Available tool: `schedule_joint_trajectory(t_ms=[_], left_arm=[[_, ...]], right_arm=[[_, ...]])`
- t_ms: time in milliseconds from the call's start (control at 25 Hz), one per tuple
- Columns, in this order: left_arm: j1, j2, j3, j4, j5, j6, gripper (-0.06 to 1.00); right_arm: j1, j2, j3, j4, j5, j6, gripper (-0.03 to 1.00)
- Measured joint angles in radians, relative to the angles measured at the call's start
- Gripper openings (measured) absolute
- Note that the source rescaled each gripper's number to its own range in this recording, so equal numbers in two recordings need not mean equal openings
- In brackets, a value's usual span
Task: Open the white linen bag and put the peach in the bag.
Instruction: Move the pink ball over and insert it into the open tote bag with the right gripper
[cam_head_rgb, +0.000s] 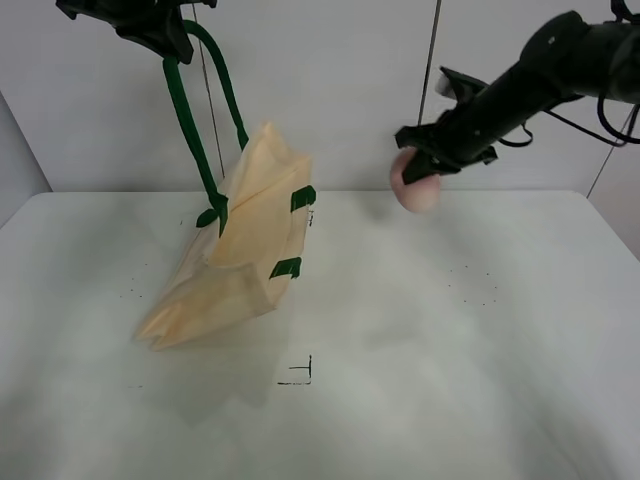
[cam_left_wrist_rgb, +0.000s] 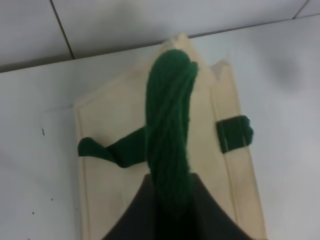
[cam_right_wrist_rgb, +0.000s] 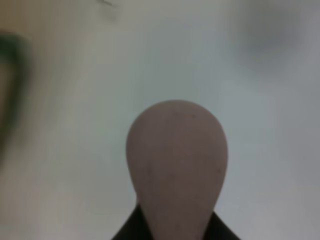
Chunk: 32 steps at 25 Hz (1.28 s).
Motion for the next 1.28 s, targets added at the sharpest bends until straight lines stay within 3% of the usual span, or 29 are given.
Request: schedule_joint_trajectory(t_ms=[440, 600, 840, 920, 1000, 1080, 1160, 1280], left_arm=[[0.000, 0.000, 0.000, 0.000, 0.000, 0.000, 0.00], [0.000, 0.000, 0.000, 0.000, 0.000, 0.000, 0.00], [0.000, 0.000, 0.000, 0.000, 0.000, 0.000, 0.00], [0.000, 0.000, 0.000, 0.000, 0.000, 0.000, 0.00], [0.000, 0.000, 0.000, 0.000, 0.000, 0.000, 0.00], [0.000, 0.000, 0.000, 0.000, 0.000, 0.000, 0.00], [0.000, 0.000, 0.000, 0.000, 0.000, 0.000, 0.00], [0.000, 0.000, 0.000, 0.000, 0.000, 0.000, 0.00]], right_arm=[[0.319, 0.091, -0.038, 0.091, -0.196, -0.015, 0.00], [0.366, 0.176, -0.038, 0.158, -0.272, -0.060, 0.00], [0.378, 0.242, -0.038, 0.354, -0.371, -0.203, 0.02], [0.378, 0.252, -0.038, 0.387, -0.371, -0.233, 0.18], [0.378, 0.254, -0.038, 0.390, -0.369, -0.248, 0.53], [0.378, 0.255, -0.038, 0.385, -0.369, -0.250, 0.82], [0.378, 0.255, -0.038, 0.359, -0.370, -0.238, 0.94], [0.375, 0.248, -0.038, 0.265, -0.337, -0.160, 0.99]])
